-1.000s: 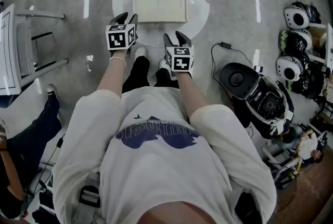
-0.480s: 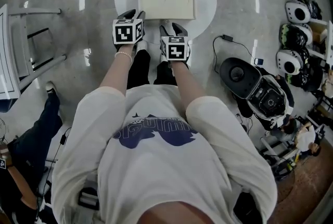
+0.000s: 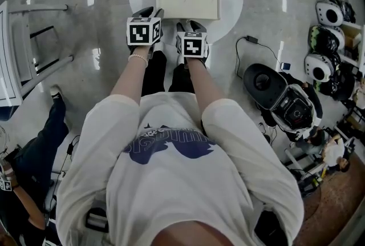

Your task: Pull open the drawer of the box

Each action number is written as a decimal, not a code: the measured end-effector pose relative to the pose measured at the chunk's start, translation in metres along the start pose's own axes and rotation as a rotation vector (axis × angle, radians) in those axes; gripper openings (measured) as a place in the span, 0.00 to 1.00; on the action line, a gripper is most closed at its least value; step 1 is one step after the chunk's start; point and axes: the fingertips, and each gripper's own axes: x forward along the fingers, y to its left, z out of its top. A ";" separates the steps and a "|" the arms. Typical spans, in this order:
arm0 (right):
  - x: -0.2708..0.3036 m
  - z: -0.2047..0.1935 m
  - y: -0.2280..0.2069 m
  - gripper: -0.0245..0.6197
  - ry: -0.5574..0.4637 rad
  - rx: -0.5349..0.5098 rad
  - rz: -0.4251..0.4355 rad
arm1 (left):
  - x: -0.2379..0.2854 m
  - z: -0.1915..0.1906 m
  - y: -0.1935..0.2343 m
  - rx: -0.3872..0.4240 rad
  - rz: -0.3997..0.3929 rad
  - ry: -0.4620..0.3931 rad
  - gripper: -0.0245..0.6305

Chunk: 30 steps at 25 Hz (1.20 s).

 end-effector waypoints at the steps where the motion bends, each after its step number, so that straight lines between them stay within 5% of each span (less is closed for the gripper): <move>1: 0.001 0.001 -0.001 0.33 0.002 0.000 -0.002 | 0.000 0.000 0.000 0.001 0.000 0.001 0.24; 9: 0.000 0.008 -0.012 0.15 0.013 -0.012 -0.061 | 0.000 0.001 -0.001 0.003 -0.001 0.005 0.24; 30: -0.007 -0.002 -0.006 0.14 0.014 -0.020 -0.061 | -0.001 0.001 0.001 0.007 0.010 0.013 0.24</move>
